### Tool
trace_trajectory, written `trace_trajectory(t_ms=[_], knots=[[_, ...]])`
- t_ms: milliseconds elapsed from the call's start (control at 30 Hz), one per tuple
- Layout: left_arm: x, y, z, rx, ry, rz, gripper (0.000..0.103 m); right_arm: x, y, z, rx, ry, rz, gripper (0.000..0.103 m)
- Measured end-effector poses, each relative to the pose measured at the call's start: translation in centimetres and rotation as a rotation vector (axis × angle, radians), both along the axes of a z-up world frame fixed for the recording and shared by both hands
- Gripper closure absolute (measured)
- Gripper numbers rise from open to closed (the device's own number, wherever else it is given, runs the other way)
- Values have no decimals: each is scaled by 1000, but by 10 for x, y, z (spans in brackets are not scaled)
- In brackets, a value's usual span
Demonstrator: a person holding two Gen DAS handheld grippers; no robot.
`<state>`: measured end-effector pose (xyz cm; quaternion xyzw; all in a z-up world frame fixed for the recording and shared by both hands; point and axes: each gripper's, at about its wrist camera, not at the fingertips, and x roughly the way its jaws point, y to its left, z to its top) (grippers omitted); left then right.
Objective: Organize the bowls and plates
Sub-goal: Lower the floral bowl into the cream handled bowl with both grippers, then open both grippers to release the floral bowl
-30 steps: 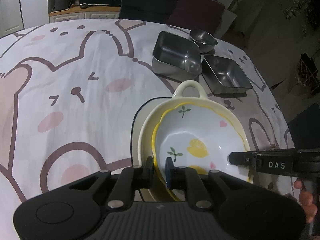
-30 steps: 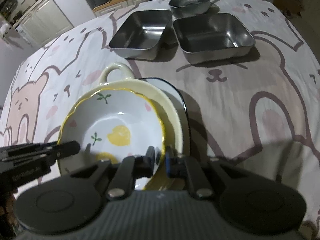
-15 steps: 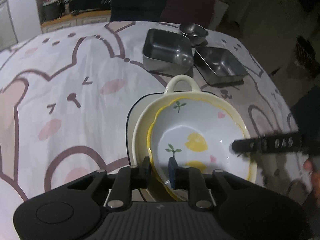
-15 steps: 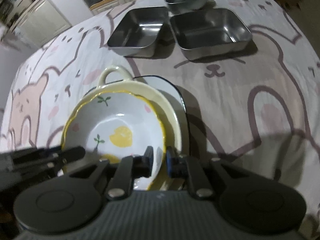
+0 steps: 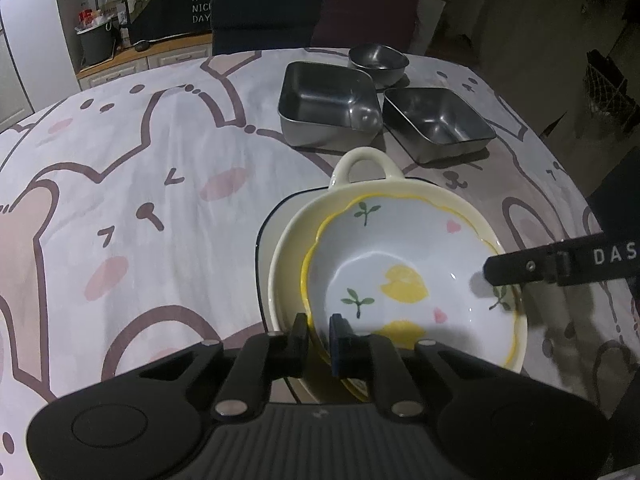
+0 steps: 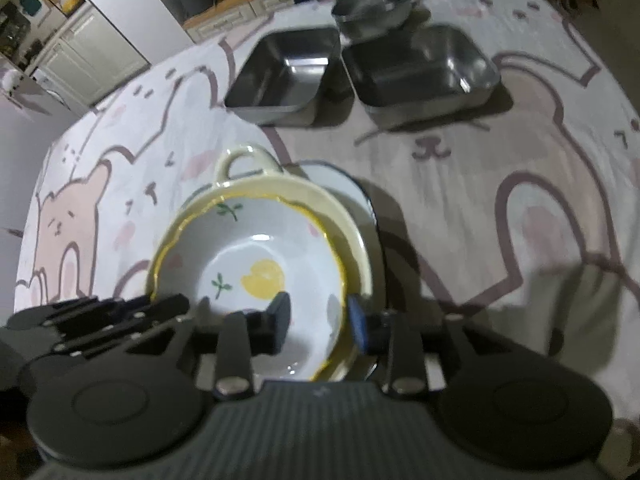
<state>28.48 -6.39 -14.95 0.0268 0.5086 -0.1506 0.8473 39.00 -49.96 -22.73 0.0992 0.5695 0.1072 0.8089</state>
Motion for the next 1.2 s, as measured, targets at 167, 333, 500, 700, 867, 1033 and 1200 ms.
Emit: trace_trajectory(t_ms=[167, 333, 500, 700, 867, 1033, 1200], knots=[[0, 0, 0, 1, 3, 6, 91, -3, -2, -2, -70, -5, 6, 64], [1, 0, 0, 0, 13, 18, 90, -7, 1, 5, -97, -46, 39, 81], [1, -1, 1, 2, 18, 22, 89, -11, 7, 10, -97, -65, 79, 83], [0, -2, 4, -9, 23, 28, 80, -11, 12, 4, -121, -49, 94, 87], [-2, -4, 6, 4, 18, 23, 77, -13, 11, 4, -131, -54, 99, 93], [-6, -4, 12, 12, 0, 27, 75, -14, 12, 3, -153, -57, 110, 97], [-12, -4, 22, 8, -31, 19, 67, -14, 13, 3, -158, -55, 110, 97]])
